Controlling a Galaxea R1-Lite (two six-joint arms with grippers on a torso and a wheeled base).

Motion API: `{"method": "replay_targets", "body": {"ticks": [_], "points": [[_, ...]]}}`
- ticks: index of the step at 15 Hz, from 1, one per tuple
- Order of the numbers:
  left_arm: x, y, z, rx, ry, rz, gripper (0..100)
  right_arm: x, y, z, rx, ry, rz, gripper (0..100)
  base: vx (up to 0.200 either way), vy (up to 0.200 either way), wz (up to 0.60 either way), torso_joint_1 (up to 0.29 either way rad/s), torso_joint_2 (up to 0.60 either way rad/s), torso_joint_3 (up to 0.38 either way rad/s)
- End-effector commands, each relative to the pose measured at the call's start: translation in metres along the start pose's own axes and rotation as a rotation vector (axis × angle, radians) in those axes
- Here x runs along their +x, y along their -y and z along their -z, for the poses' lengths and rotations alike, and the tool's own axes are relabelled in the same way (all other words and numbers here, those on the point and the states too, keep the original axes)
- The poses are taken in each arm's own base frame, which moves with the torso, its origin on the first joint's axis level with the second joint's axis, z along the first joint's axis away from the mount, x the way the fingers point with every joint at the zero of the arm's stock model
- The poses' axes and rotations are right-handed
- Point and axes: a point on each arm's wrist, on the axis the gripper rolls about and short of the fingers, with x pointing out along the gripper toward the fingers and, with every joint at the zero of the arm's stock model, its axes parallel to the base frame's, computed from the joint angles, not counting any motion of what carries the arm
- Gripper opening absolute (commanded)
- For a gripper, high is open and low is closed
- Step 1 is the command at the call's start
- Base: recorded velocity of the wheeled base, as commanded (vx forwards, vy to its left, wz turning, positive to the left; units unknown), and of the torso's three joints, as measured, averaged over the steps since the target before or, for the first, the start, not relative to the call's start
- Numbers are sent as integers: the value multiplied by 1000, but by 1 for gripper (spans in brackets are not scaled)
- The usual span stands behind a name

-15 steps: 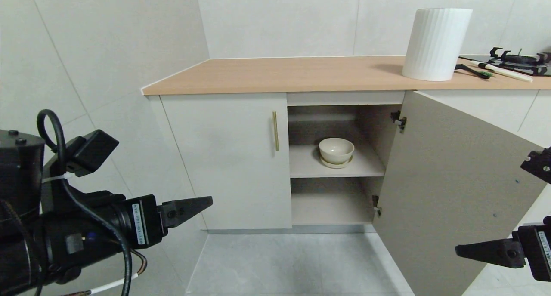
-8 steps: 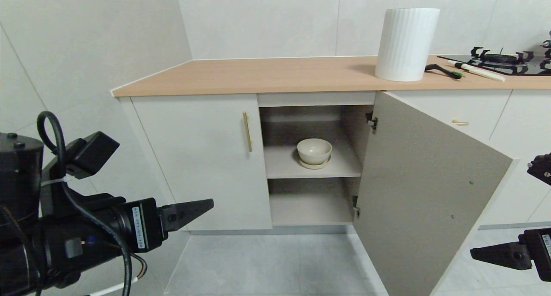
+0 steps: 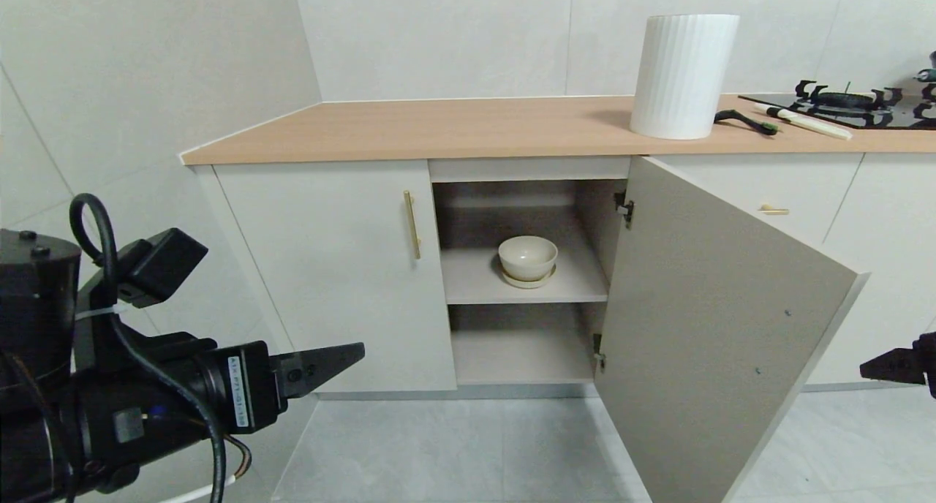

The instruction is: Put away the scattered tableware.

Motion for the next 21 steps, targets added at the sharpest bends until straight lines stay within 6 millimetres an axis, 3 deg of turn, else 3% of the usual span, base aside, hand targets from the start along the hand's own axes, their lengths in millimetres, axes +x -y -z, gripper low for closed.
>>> {"method": "replay_targets", "body": {"ticks": [1, 5, 8, 15, 21], "points": [[1, 0, 0, -1, -2, -1, 100, 26, 21, -13, 68, -10, 104, 100, 0, 0, 0, 0, 0, 0], [1, 0, -1, -2, 1, -1, 100, 62, 26, -27, 121, 5, 123, 100, 0, 0, 0, 0, 0, 0], [1, 0, -1, -3, 2, 0, 100, 76, 20, -30, 172, -10, 58, 100, 0, 0, 0, 0, 0, 0], [0, 1, -2, -4, 6, 2, 100, 93, -9, -31, 213, -39, -63, 100, 0, 0, 0, 0, 0, 0], [-5, 2, -5, -8, 31, 14, 100, 88, -50, -24, 185, -57, -174, 100, 0, 0, 0, 0, 0, 0]]}}
